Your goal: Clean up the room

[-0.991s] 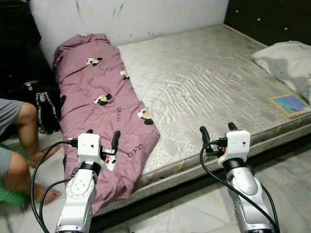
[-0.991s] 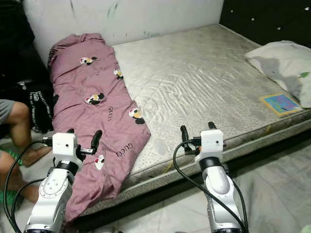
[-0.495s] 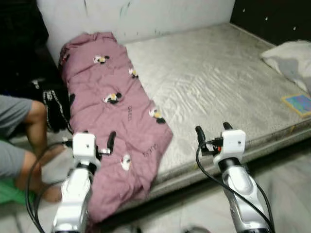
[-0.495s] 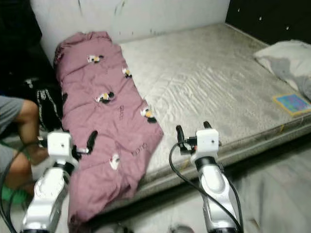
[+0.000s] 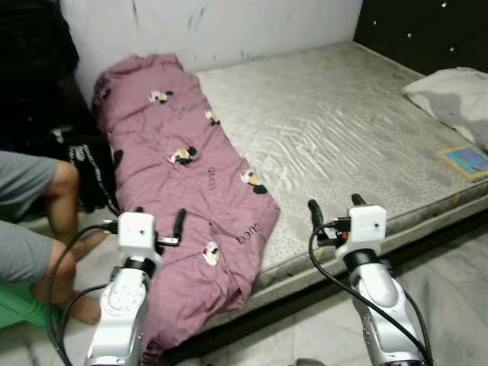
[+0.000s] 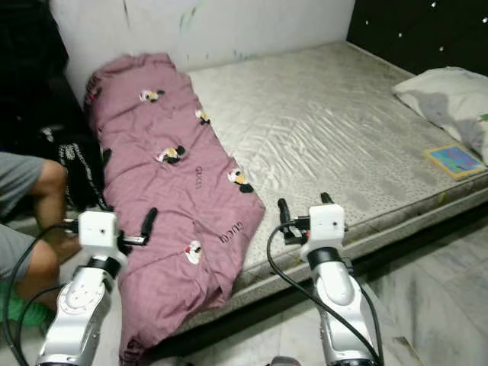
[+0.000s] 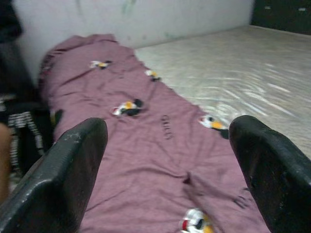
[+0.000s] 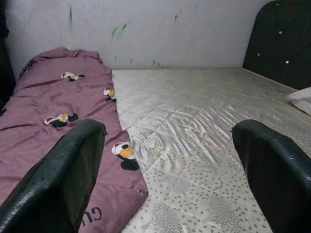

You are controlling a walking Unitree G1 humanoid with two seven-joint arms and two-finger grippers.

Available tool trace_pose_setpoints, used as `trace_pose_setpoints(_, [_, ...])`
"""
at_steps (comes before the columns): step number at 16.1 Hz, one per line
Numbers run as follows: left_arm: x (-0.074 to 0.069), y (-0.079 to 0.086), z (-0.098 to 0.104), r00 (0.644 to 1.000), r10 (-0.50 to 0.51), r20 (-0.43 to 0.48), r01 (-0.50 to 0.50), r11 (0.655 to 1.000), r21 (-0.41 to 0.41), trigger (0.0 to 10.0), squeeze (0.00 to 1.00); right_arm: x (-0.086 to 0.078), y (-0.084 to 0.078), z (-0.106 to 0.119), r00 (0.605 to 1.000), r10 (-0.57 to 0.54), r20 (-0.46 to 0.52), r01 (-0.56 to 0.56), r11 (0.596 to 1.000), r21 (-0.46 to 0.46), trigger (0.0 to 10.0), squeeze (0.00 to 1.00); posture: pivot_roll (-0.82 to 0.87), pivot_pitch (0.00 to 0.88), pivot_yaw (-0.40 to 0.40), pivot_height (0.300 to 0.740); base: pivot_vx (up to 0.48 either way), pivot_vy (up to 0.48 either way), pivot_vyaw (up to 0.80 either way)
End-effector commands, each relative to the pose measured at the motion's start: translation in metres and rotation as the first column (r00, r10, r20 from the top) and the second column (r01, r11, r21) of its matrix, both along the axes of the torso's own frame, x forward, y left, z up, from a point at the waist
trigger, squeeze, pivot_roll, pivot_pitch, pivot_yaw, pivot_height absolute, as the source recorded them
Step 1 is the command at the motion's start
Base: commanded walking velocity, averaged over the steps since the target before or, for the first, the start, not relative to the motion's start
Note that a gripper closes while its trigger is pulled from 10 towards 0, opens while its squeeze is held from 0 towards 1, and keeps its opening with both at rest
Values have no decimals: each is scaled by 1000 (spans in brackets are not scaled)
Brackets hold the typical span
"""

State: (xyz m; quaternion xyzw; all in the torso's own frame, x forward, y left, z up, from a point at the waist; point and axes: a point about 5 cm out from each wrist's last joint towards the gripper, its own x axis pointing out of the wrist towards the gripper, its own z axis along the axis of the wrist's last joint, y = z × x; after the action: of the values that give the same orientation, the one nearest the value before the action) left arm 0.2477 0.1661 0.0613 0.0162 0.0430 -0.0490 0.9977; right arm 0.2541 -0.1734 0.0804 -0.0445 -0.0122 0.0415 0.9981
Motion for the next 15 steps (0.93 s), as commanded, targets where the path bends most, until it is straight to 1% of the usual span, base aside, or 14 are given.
trace_pose_setpoints(1, [1, 0, 5, 1000, -3, 22, 3, 1000, 1, 10000, 0, 2, -1, 4, 1000, 0, 15, 0, 1000, 0, 10000, 0, -71, 0, 64, 740, 0, 0, -500])
trace_pose_setpoints(3, [0, 0, 4, 1000, -7, 22, 7, 1000, 0, 10000, 0, 1, -1, 4, 1000, 1, 15, -1, 1000, 0, 10000, 0, -67, 0, 63, 740, 0, 0, -488])
trace_pose_setpoints(6, [-1, 1, 4, 1000, -7, 18, 7, 1000, 0, 10000, 0, 1, 1, 4, 1000, 4, 12, -4, 1000, 3, 10000, 0, -64, 0, 64, 740, 280, 0, 0])
trace_pose_setpoints(15, [-3, -1, 2, 1000, -3, 1, 3, 1000, 2, 10000, 0, 0, 0, 2, 1000, -1, 2, 1, 1000, 5, 10000, 0, -64, 0, 60, 740, 0, 0, 0])
